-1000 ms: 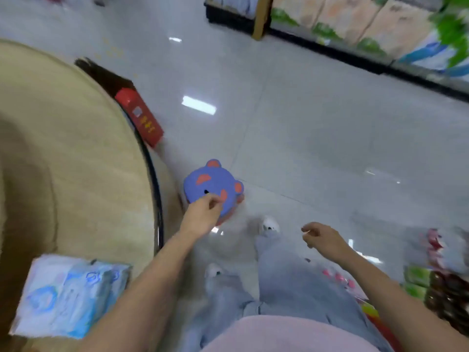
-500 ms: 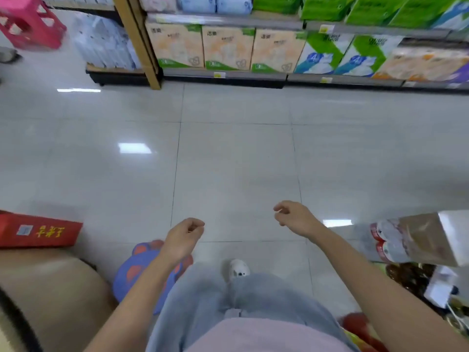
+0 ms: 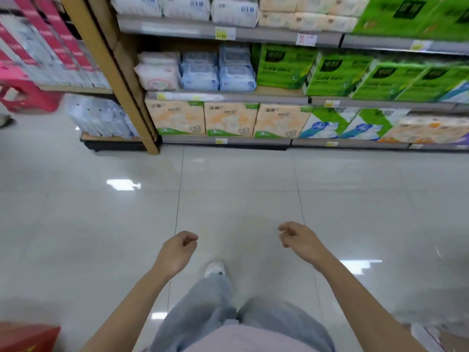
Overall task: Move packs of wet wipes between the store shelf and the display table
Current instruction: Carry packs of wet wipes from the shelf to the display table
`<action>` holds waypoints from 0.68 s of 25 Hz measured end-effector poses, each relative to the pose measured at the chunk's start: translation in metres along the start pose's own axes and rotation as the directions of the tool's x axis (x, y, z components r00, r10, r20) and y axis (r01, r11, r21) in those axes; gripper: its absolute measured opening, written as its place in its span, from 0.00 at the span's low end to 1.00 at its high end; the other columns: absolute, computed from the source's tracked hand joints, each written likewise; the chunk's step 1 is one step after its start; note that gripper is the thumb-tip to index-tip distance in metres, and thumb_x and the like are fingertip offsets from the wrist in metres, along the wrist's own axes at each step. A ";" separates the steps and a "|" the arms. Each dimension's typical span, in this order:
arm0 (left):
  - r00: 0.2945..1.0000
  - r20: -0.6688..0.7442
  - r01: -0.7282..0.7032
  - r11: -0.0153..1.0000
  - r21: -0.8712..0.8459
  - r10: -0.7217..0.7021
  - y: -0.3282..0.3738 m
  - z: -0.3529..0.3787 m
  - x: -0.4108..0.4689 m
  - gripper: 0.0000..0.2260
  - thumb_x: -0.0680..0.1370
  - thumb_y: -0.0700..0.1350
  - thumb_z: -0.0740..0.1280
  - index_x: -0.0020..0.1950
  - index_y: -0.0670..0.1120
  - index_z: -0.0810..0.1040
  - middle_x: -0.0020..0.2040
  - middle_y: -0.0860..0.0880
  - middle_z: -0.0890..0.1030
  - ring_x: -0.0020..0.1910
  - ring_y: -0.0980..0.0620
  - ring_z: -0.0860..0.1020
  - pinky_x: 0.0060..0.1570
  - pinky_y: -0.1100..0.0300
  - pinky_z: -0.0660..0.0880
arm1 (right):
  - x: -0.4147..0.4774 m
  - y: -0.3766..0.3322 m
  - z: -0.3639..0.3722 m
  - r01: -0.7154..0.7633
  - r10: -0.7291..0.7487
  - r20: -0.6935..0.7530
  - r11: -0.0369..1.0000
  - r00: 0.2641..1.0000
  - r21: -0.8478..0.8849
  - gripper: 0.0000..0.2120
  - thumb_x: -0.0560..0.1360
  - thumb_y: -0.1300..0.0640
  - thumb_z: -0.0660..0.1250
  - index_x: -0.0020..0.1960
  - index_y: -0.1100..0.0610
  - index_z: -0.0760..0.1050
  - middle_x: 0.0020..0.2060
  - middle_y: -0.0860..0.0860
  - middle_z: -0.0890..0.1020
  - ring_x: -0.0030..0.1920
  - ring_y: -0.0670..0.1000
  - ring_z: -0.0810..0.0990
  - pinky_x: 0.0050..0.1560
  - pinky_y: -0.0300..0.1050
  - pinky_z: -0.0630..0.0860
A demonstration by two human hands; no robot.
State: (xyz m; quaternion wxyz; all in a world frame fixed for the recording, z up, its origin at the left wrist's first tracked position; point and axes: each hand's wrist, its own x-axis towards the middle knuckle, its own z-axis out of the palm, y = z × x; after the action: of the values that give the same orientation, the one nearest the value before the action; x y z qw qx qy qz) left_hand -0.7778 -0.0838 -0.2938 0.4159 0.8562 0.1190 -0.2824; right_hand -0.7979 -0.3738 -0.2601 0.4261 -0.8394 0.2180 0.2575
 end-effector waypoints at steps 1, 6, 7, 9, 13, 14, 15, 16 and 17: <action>0.999 -0.002 -0.049 0.999 0.022 0.049 0.027 -0.017 0.024 0.06 0.78 0.42 0.63 0.53 0.50 0.77 0.49 0.51 0.78 0.52 0.52 0.76 0.43 0.67 0.66 | 0.014 -0.009 -0.007 -0.022 0.022 -0.010 1.000 1.000 0.021 0.12 0.77 0.60 0.63 0.60 0.60 0.74 0.45 0.54 0.79 0.44 0.51 0.78 0.40 0.34 0.71; 0.981 0.024 -0.192 0.980 0.055 0.191 0.149 -0.069 0.137 0.08 0.79 0.43 0.63 0.57 0.48 0.77 0.49 0.52 0.78 0.48 0.55 0.75 0.40 0.74 0.67 | 0.092 -0.037 -0.044 -0.122 0.123 -0.044 0.992 0.991 0.023 0.12 0.78 0.59 0.62 0.60 0.59 0.74 0.46 0.55 0.81 0.45 0.51 0.80 0.39 0.33 0.71; 0.979 0.027 -0.204 0.978 0.048 0.203 0.167 -0.074 0.160 0.08 0.79 0.43 0.63 0.57 0.48 0.77 0.49 0.53 0.78 0.48 0.56 0.75 0.40 0.77 0.66 | 0.114 -0.042 -0.052 -0.136 0.137 -0.038 0.991 0.990 0.009 0.12 0.78 0.59 0.62 0.60 0.58 0.74 0.46 0.54 0.81 0.46 0.51 0.80 0.40 0.32 0.71; 0.974 0.036 -0.223 0.974 0.050 0.221 0.196 -0.080 0.198 0.09 0.79 0.43 0.63 0.58 0.48 0.78 0.50 0.53 0.78 0.48 0.57 0.75 0.41 0.77 0.66 | 0.155 -0.054 -0.071 -0.146 0.145 -0.019 0.989 0.989 -0.034 0.12 0.78 0.58 0.61 0.60 0.57 0.74 0.48 0.53 0.81 0.47 0.50 0.80 0.42 0.33 0.72; 0.981 -0.003 -0.196 0.980 0.022 0.196 0.244 -0.095 0.263 0.08 0.79 0.44 0.63 0.56 0.50 0.77 0.51 0.53 0.78 0.51 0.57 0.77 0.41 0.78 0.67 | 0.248 -0.116 -0.125 -0.037 0.042 0.016 0.974 0.999 -0.225 0.13 0.78 0.57 0.60 0.61 0.57 0.74 0.50 0.51 0.80 0.50 0.51 0.79 0.51 0.39 0.73; 0.980 -0.007 -0.199 0.980 0.004 0.199 0.256 -0.100 0.273 0.07 0.79 0.44 0.63 0.55 0.51 0.77 0.51 0.53 0.79 0.51 0.58 0.77 0.41 0.78 0.68 | 0.268 -0.141 -0.140 0.016 -0.013 0.012 0.965 1.000 -0.261 0.13 0.78 0.57 0.60 0.61 0.57 0.74 0.49 0.50 0.79 0.49 0.50 0.78 0.49 0.39 0.73; 0.978 -0.014 -0.206 0.978 -0.023 0.206 0.270 -0.107 0.285 0.06 0.79 0.44 0.63 0.53 0.52 0.77 0.51 0.54 0.79 0.50 0.59 0.77 0.41 0.79 0.68 | 0.288 -0.169 -0.156 0.073 -0.075 0.006 0.955 0.997 -0.287 0.12 0.78 0.57 0.60 0.60 0.56 0.74 0.48 0.50 0.79 0.47 0.50 0.77 0.46 0.39 0.72; 0.977 -0.030 -0.215 0.975 -0.056 0.213 0.284 -0.116 0.295 0.06 0.79 0.43 0.64 0.51 0.54 0.77 0.50 0.54 0.80 0.49 0.59 0.77 0.41 0.79 0.69 | 0.307 -0.198 -0.172 0.138 -0.144 0.003 0.939 0.990 -0.314 0.11 0.78 0.57 0.60 0.59 0.55 0.74 0.46 0.49 0.78 0.46 0.51 0.77 0.44 0.39 0.71; 0.972 -0.059 -0.232 0.969 -0.089 0.228 0.299 -0.126 0.307 0.08 0.79 0.42 0.64 0.49 0.56 0.77 0.49 0.54 0.80 0.49 0.58 0.77 0.42 0.79 0.69 | 0.325 -0.231 -0.189 0.205 -0.218 -0.001 0.916 0.976 -0.345 0.10 0.78 0.58 0.60 0.58 0.53 0.73 0.45 0.48 0.78 0.46 0.52 0.77 0.43 0.40 0.70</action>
State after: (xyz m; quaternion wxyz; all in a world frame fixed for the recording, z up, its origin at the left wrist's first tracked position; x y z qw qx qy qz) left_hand -0.3492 -0.1825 -0.2175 0.4832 0.8500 0.0423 -0.2056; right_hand -0.3655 -0.4528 -0.2262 0.2944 -0.9242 0.0863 0.2272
